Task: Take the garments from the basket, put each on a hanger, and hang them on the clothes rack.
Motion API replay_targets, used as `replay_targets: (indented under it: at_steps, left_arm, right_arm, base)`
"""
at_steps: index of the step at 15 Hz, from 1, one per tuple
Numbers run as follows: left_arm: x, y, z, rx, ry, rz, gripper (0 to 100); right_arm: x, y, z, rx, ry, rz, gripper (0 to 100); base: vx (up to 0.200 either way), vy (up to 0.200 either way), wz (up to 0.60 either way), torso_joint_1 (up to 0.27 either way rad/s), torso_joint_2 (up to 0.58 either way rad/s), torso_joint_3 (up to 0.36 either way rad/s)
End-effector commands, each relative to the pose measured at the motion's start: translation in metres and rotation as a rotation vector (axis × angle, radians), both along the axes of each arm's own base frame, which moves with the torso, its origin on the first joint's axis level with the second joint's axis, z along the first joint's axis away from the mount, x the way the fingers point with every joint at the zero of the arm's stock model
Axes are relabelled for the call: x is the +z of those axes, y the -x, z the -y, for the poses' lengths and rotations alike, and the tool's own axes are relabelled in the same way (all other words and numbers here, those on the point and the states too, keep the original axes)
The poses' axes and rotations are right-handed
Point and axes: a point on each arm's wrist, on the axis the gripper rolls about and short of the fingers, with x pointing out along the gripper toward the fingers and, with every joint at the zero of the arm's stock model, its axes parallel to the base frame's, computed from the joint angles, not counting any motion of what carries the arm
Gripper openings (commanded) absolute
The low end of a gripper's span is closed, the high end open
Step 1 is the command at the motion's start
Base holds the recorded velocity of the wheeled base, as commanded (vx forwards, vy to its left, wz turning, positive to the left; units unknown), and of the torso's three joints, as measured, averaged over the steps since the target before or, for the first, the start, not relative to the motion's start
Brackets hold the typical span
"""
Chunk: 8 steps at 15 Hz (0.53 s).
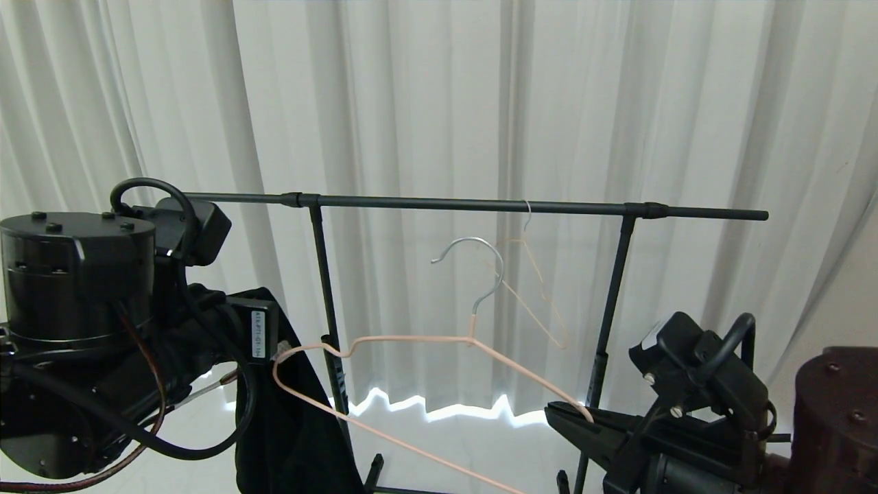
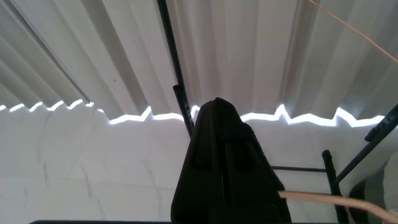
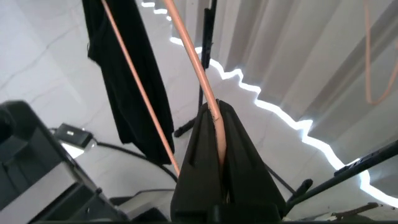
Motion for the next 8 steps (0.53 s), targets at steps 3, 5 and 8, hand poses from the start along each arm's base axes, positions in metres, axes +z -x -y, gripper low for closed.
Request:
replay_targets:
  at_steps: [3, 5, 8]
  left_arm:
    - [0.001, 0.0, 0.0, 0.0, 0.003, 0.003, 0]
    - [0.001, 0.001, 0.001, -0.004, 0.003, 0.005, 0]
    - [0.004, 0.004, 0.003, -0.023, 0.01, 0.017, 0]
  right_arm:
    - [0.004, -0.003, -0.005, -0.001, -0.014, 0.004, 0]
    - [0.007, -0.006, -0.011, -0.002, -0.024, 0.008, 0]
    - [0.003, -0.011, -0.025, 0.002, -0.006, 0.002, 0]
  base:
    - [0.0, 0.0, 0.0, 0.0, 0.0, 0.0]
    - [0.0, 0.0, 0.0, 0.0, 0.0, 0.0]
    - [0.0, 0.0, 0.0, 0.0, 0.0, 0.0]
